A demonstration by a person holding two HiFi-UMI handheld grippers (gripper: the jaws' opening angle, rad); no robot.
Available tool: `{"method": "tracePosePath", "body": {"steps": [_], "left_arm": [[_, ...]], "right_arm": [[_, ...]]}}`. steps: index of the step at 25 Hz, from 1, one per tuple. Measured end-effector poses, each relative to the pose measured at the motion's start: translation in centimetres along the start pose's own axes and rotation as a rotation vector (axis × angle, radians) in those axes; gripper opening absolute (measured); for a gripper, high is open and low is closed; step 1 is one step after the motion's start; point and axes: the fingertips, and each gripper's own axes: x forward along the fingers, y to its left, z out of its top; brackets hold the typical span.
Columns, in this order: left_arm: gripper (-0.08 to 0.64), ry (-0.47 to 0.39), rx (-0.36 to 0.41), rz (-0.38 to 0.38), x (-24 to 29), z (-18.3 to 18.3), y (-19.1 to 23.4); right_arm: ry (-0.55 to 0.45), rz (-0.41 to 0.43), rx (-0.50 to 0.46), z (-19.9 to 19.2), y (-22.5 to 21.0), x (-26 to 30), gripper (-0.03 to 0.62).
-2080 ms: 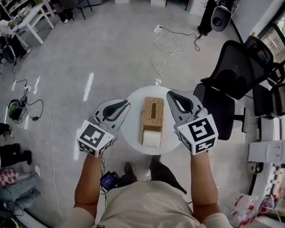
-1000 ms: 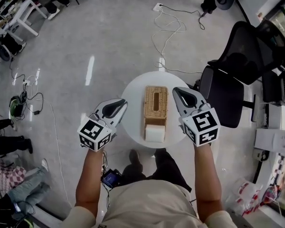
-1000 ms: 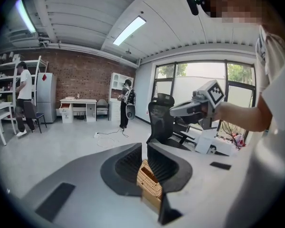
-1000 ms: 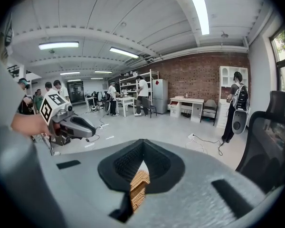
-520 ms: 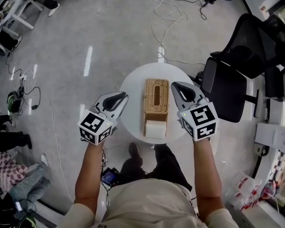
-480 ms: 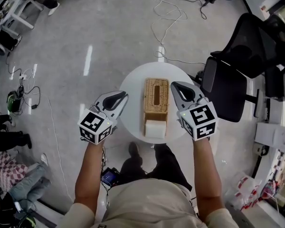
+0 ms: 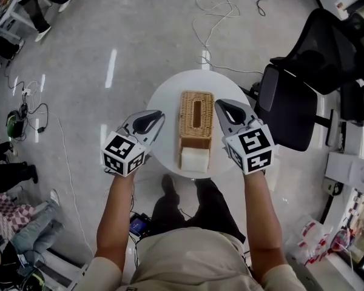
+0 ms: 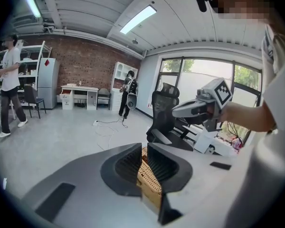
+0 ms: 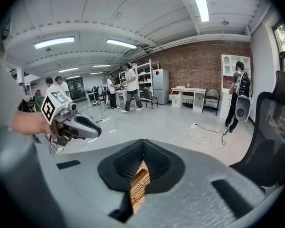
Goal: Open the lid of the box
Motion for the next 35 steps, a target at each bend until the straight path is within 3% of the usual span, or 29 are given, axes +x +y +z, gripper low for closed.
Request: {"method": "tracePosePath", "body": {"steps": [35], "left_arm": [[0.037,0.120,-0.113,0.008,6.3,-9.0,-1.4]], "right_arm": [[0.071,0.046,0.041,-8.1,-1.1,2.2,-0.006]]}}
